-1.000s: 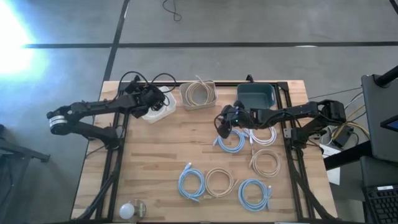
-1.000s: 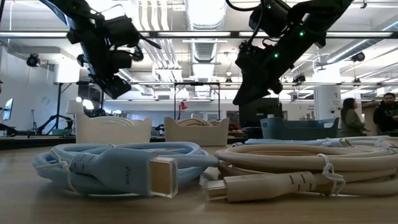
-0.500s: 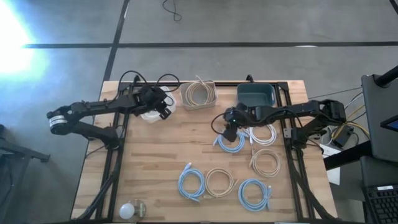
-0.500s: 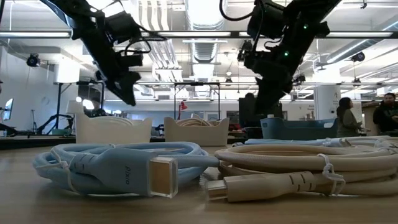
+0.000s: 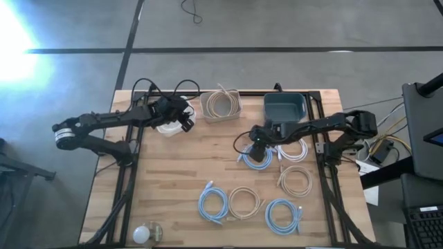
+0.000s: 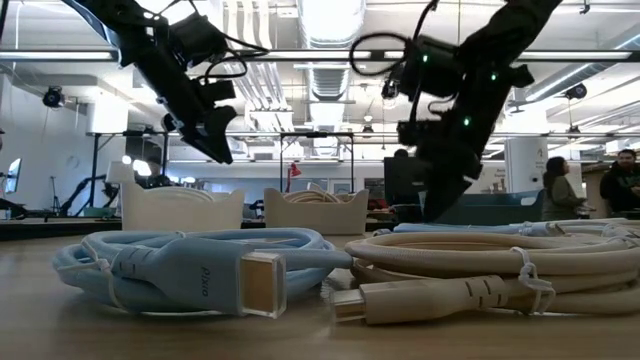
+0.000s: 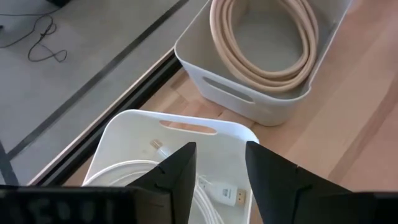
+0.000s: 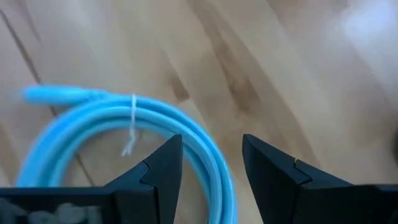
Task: Sort HDMI cables
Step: Put the top light blue HDMI cable into the blue bin
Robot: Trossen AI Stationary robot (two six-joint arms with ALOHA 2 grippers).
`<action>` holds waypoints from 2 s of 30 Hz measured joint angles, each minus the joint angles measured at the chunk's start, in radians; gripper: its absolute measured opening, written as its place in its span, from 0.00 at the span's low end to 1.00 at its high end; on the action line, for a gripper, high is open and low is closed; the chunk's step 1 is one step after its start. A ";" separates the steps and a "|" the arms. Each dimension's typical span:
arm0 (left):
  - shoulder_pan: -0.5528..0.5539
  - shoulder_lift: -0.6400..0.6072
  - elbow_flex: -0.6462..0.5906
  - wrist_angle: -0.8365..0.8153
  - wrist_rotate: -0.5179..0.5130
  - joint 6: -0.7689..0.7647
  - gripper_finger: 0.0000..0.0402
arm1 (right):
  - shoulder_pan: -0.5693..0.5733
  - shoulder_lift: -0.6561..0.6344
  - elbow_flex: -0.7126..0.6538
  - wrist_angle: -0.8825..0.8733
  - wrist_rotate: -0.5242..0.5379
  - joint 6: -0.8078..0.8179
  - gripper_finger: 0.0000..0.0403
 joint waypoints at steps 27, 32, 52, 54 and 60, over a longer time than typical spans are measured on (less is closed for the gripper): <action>0.000 0.000 -0.001 0.000 -0.002 -0.003 0.38 | -0.005 0.090 0.023 -0.005 0.003 -0.007 0.05; 0.000 0.000 -0.001 0.000 -0.002 -0.003 0.38 | -0.005 0.081 0.069 -0.023 -0.002 -0.007 0.06; 0.000 0.000 -0.001 -0.002 -0.002 -0.007 0.38 | -0.039 -0.214 0.235 -0.319 0.750 0.049 0.05; 0.000 0.000 -0.001 -0.002 -0.002 -0.007 0.38 | -0.061 -0.248 0.203 -0.319 0.796 0.050 0.05; 0.000 0.000 -0.002 0.000 -0.002 -0.007 0.38 | -0.166 -0.331 0.079 -0.316 0.890 0.120 0.05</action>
